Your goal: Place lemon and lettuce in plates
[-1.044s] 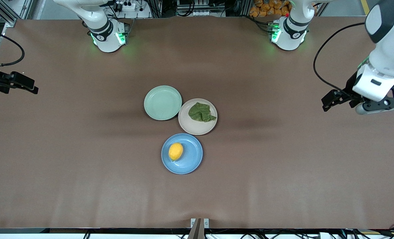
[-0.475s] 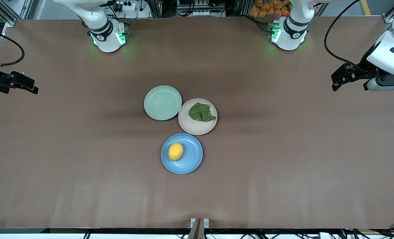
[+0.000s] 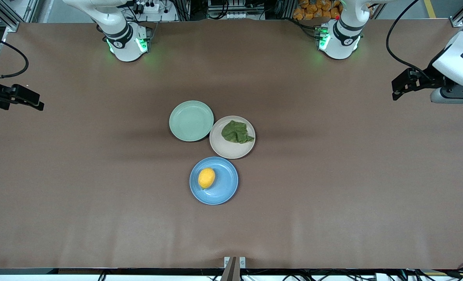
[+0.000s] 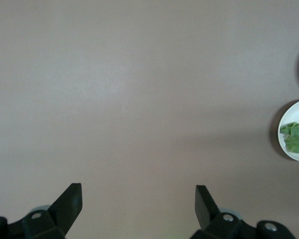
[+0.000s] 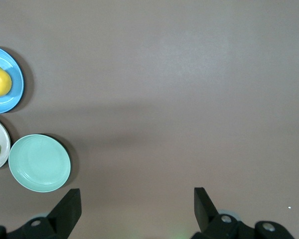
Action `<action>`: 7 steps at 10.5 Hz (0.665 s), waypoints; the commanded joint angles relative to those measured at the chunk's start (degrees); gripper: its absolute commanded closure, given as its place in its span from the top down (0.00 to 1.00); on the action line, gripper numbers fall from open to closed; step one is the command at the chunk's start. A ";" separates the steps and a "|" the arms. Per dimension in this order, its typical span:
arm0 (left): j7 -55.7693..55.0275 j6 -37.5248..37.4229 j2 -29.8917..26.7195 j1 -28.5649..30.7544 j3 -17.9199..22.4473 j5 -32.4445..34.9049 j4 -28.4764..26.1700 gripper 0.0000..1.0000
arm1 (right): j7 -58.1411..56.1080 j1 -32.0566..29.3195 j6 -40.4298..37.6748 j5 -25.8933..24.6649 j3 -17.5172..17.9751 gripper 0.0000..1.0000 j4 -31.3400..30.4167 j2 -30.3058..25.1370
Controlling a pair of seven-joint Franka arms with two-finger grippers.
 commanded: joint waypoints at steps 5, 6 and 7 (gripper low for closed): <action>1.54 -2.15 0.47 -0.01 0.05 -1.39 1.86 1.00 | -0.37 -0.63 -0.97 -0.92 0.52 1.00 0.88 0.03; 1.36 -2.15 0.47 -0.18 -0.21 -1.56 1.86 1.00 | -1.25 -0.63 -0.97 -0.92 0.43 1.00 0.79 0.03; 1.36 -2.15 0.47 -0.18 -0.30 -1.56 1.86 1.00 | -1.26 -0.63 -1.23 -0.92 0.51 1.00 0.87 0.03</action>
